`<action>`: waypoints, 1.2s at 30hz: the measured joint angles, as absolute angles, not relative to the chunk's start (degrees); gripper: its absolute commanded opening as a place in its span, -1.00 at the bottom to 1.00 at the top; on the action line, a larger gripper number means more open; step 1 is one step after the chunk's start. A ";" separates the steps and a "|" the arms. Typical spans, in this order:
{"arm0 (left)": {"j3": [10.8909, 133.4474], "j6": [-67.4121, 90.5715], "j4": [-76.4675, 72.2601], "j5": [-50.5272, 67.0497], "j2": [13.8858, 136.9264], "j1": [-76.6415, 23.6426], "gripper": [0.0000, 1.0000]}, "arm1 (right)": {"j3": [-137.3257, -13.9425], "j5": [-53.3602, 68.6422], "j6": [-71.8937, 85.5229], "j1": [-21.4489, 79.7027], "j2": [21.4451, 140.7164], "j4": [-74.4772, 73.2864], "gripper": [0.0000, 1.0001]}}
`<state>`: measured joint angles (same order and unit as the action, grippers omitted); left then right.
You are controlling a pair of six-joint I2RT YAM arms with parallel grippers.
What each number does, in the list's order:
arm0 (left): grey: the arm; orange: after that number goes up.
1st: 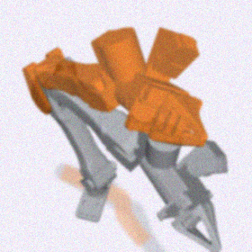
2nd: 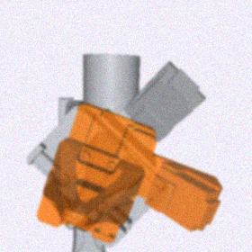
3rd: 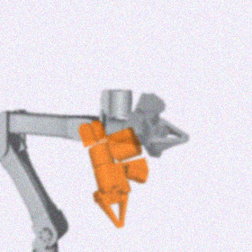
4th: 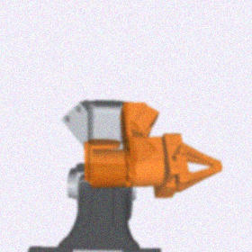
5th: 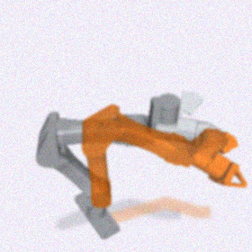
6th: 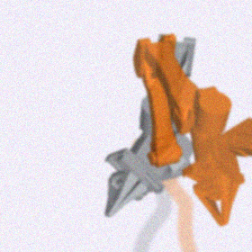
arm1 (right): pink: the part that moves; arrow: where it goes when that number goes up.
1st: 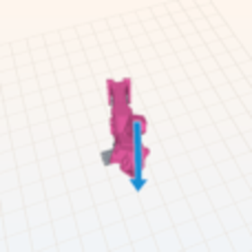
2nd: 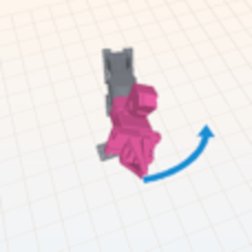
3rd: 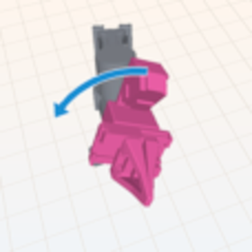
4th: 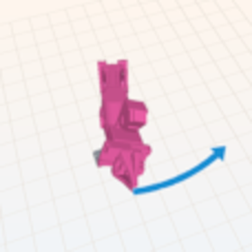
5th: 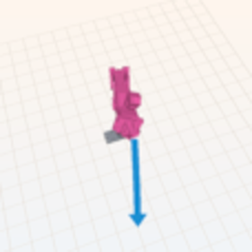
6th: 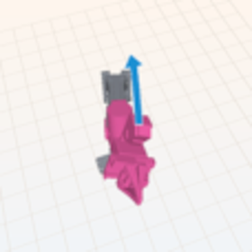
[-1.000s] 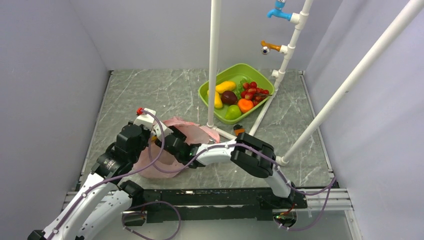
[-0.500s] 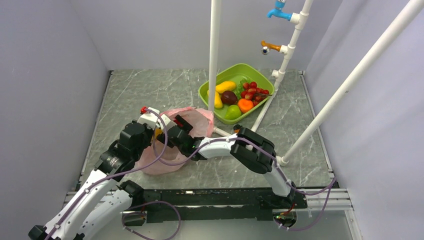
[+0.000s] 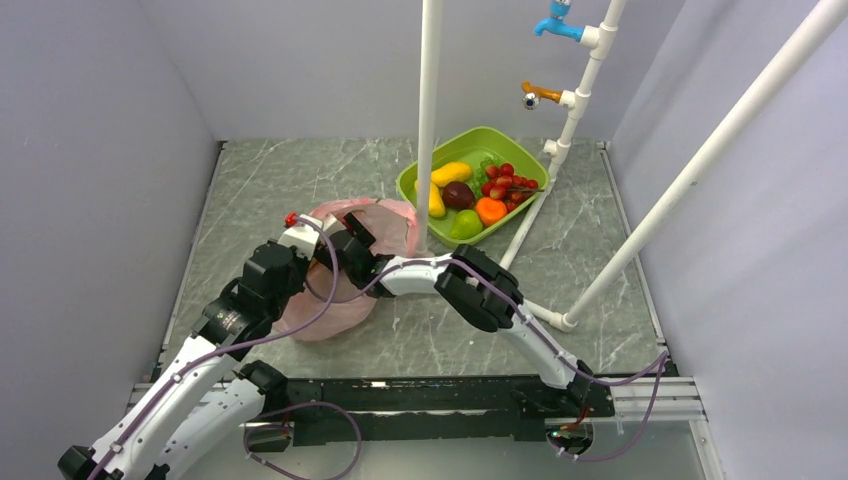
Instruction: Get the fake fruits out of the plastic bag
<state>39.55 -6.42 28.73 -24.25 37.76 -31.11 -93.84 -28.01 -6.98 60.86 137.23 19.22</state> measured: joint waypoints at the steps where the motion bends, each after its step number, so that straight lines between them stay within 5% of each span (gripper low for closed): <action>1: 39.55 -6.42 28.71 -24.23 37.76 -31.11 -1.00 | -94.52 -28.03 -6.92 60.60 137.67 19.07 0.46; 4: 39.55 -6.42 28.73 -23.99 37.78 -31.22 -1.00 | -95.50 -28.03 -7.05 59.99 138.32 18.65 0.03; 13: 39.55 -6.42 28.73 -23.22 37.89 -31.51 -1.00 | -87.94 -27.73 -6.09 60.23 133.01 19.33 -0.64; 22: 39.57 -6.39 28.60 -22.13 38.54 -31.75 -1.00 | -73.56 -27.00 -2.66 62.65 117.86 19.35 -0.83; 36: 39.57 -6.28 28.75 -23.44 38.65 -31.81 -1.00 | -67.94 -16.16 6.70 63.18 106.48 18.20 -1.00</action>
<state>39.57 -6.28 28.75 -23.44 38.65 -31.81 -67.94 -16.16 6.70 63.18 106.48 18.20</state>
